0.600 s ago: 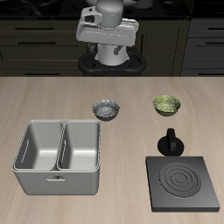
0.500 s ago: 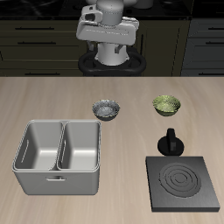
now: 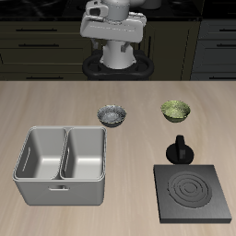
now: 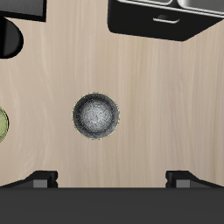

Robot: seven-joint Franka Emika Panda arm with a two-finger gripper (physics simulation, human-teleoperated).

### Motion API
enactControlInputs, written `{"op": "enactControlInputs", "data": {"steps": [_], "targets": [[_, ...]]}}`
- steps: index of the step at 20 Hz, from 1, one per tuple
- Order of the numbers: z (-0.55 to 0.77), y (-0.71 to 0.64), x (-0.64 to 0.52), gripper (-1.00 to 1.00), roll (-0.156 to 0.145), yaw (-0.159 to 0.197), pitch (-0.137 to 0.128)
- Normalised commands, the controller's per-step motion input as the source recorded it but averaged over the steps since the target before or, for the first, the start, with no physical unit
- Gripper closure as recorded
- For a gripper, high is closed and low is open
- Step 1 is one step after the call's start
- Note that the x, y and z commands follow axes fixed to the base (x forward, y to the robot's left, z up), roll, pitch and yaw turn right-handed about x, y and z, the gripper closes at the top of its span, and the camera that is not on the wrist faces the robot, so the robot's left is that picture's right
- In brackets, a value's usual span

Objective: Place the black bowl on the flat stove

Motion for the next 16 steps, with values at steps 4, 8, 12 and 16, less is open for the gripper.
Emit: {"op": "enactControlInputs", "data": {"steps": [4,8,12,16], "targets": [[-0.15,-0.03,0.13,-1.00,0.001,0.006,0.023],[-0.37,-0.13,0.25,-1.00,-0.022,0.008,0.062],[-0.26,-0.08,0.19,-1.00,-0.020,0.002,0.018],[-0.32,-0.03,0.23,-1.00,-0.029,0.043,0.008]]}}
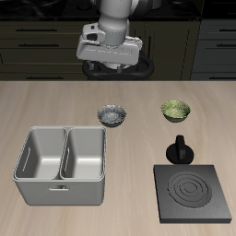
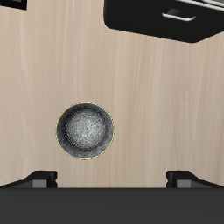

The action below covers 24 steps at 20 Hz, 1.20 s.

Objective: Place the black bowl on the flat stove

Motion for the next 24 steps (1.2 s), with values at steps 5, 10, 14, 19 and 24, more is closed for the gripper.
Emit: {"op": "enactControlInputs", "data": {"steps": [5,10,14,19,24], "targets": [[-0.36,-0.05,0.22,-1.00,-0.016,0.045,0.040],[-0.30,-0.12,0.13,-1.00,-0.033,-0.003,0.026],[-0.31,-0.13,0.11,-1.00,-0.026,-0.016,0.045],[-0.40,-0.05,0.08,-1.00,-0.015,-0.038,0.086],[-0.26,0.17,-0.02,-1.00,0.012,0.007,0.036]]}}
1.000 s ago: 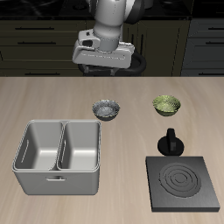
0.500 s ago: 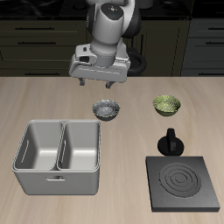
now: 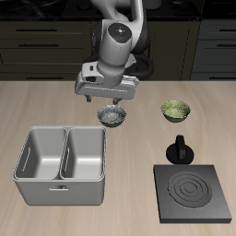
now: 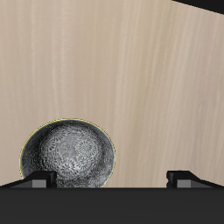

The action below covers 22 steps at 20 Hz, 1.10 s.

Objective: Place the black bowl on the flat stove

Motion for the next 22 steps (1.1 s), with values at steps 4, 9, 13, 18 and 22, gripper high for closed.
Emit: {"op": "enactControlInputs", "data": {"steps": [4,9,13,18,22], "targets": [[-0.30,0.15,-0.07,-1.00,0.004,0.002,0.049],[-0.32,-0.03,-0.11,-1.00,-0.033,-0.007,0.045],[-0.35,-0.05,-0.10,-1.00,-0.026,-0.001,0.048],[-0.30,0.03,-0.06,-1.00,-0.004,-0.004,0.044],[-0.30,-0.04,-0.09,-1.00,-0.021,-0.006,0.045]]}}
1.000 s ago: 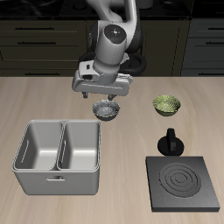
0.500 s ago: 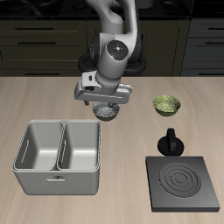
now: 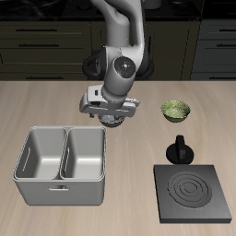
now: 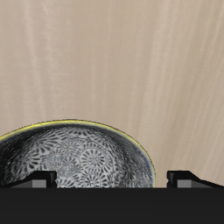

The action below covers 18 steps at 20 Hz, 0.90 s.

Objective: Place the black bowl on the flat stove

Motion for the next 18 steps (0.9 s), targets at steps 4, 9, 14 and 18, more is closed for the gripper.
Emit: {"op": "enactControlInputs", "data": {"steps": [4,9,14,18], "targets": [[-0.23,-0.04,-0.08,1.00,-0.001,-0.033,0.032],[-0.06,-0.03,-0.10,1.00,-0.003,-0.019,0.005],[0.06,-0.04,-0.07,1.00,-0.006,0.001,-0.018],[0.12,-0.02,-0.03,1.00,-0.001,-0.008,-0.023]]}}
